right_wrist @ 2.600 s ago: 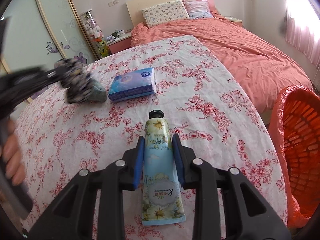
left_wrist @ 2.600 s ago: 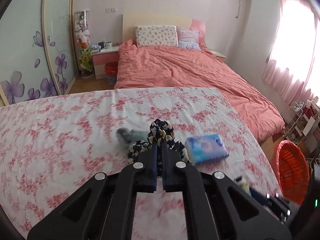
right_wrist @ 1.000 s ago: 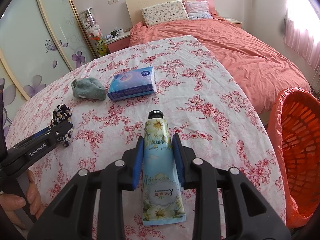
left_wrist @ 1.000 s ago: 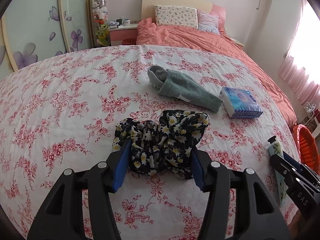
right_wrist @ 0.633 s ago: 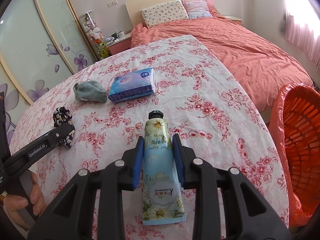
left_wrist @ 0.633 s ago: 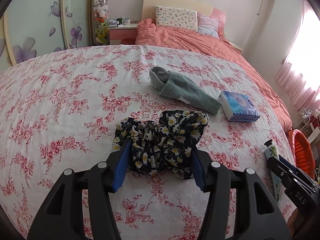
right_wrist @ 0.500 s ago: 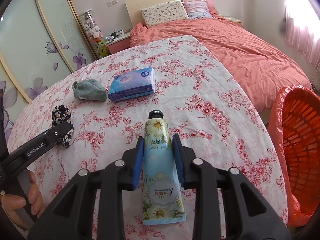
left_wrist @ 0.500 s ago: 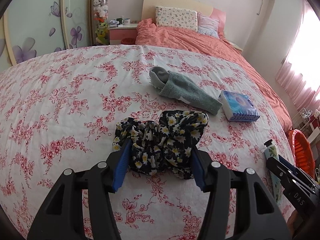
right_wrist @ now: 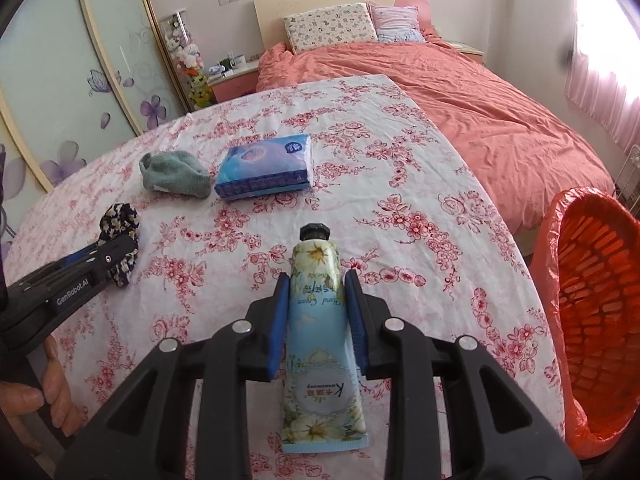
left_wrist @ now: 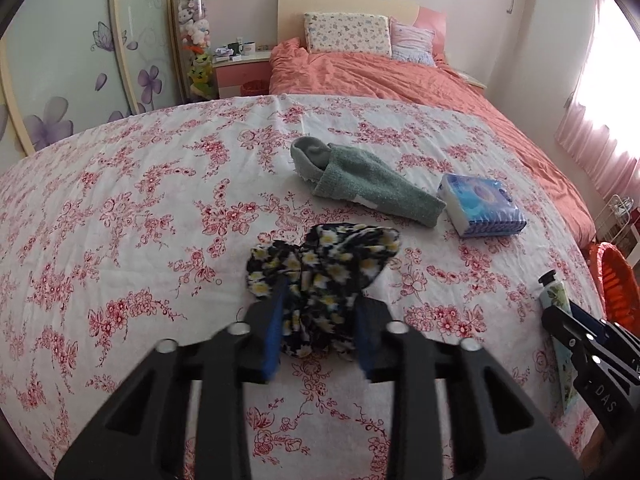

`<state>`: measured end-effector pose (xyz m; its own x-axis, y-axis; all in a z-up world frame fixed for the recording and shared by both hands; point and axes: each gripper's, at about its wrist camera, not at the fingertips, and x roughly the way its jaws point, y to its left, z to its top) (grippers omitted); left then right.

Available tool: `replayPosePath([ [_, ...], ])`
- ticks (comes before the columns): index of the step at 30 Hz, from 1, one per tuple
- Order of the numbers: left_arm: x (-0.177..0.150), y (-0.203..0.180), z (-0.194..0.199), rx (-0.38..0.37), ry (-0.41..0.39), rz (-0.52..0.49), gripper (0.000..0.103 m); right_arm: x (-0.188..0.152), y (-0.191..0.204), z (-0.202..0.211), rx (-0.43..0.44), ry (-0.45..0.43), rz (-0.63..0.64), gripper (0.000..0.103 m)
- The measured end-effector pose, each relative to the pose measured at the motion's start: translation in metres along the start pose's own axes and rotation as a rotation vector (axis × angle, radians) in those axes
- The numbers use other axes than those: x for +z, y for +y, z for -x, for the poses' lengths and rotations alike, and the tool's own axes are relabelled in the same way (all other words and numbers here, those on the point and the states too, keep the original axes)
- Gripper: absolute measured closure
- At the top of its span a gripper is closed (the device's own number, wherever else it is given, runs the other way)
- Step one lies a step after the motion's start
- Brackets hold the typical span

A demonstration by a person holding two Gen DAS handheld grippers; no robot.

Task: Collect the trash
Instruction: 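Carry scrunchie and tube toward the orange basket with both tools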

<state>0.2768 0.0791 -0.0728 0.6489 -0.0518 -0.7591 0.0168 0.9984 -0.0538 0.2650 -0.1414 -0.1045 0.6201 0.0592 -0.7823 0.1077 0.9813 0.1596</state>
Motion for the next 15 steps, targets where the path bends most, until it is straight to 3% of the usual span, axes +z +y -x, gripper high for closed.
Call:
replayPosePath([
  [4,0.001,0.0,0.008,-0.01,-0.033,-0.021,0.086,-0.001,-0.005,0.013,0.01,-0.029,-0.022,0.075],
  [15,0.008,-0.031,0.062,-0.091,-0.12,-0.069,0.086,-0.001,-0.02,0.084,0.008,-0.142,-0.055,0.075],
])
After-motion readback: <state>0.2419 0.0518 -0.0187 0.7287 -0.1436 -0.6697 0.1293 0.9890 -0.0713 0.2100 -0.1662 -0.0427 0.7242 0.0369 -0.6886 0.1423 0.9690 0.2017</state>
